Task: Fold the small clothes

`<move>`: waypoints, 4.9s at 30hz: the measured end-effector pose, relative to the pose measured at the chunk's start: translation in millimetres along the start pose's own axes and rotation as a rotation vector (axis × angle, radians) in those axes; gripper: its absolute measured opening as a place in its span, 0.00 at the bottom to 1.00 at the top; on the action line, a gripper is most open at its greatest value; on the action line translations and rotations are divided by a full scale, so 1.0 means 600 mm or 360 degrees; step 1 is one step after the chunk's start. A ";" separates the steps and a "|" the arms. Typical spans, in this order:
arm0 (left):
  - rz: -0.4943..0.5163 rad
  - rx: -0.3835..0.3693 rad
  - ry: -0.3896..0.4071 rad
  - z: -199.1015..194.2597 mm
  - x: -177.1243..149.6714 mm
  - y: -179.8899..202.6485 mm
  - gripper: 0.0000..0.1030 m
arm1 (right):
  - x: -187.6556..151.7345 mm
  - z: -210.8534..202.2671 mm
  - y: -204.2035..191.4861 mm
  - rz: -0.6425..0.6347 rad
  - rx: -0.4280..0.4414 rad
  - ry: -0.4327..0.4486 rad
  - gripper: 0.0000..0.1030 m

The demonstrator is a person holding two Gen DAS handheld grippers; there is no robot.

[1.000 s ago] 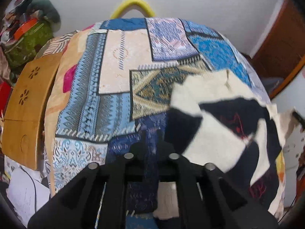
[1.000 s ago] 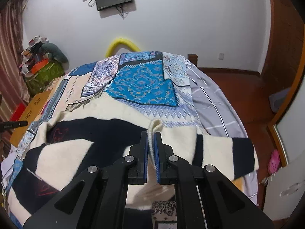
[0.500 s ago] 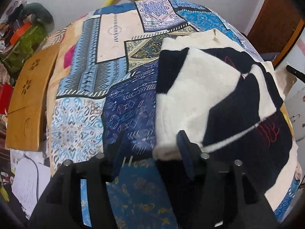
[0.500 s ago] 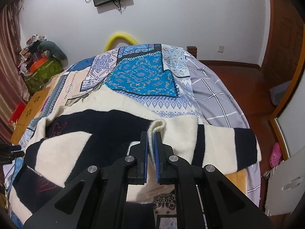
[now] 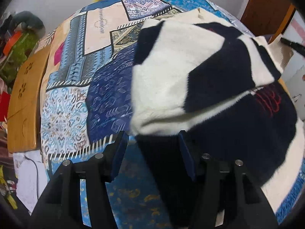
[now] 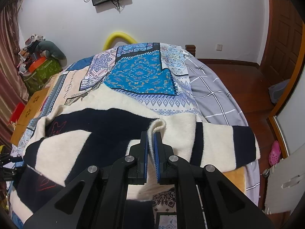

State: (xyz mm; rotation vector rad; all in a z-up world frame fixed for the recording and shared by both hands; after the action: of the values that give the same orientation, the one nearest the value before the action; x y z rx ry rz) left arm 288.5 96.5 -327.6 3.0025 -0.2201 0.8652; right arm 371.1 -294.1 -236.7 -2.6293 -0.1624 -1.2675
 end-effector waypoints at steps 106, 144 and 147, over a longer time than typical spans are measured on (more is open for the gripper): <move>-0.0422 0.0185 0.0047 0.086 0.105 -0.169 0.76 | -0.137 0.133 -0.040 0.0472 0.0401 -0.0490 0.51; -0.0475 0.0203 0.0033 0.095 0.113 -0.173 0.77 | -0.073 0.111 0.037 0.0296 0.0096 -0.0284 0.03; -0.0439 0.0223 0.0035 0.094 0.112 -0.169 0.78 | -0.082 0.108 0.040 0.0264 0.0093 -0.0301 0.03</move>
State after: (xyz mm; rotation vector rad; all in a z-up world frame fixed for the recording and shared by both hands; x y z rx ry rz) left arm 388.3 185.2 -336.6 3.0427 0.2601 0.9179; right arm 394.3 -302.2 -317.8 -2.6467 -0.0102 -0.9473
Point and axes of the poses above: each gripper's, at about its wrist camera, not at the fingertips, and z roughly the way its jaws point, y to its right, x to its top, the point moved 7 cm from there along z, roughly the way its jaws point, and after that the axes turned 9 degrees about y, right-handed, at the moved point
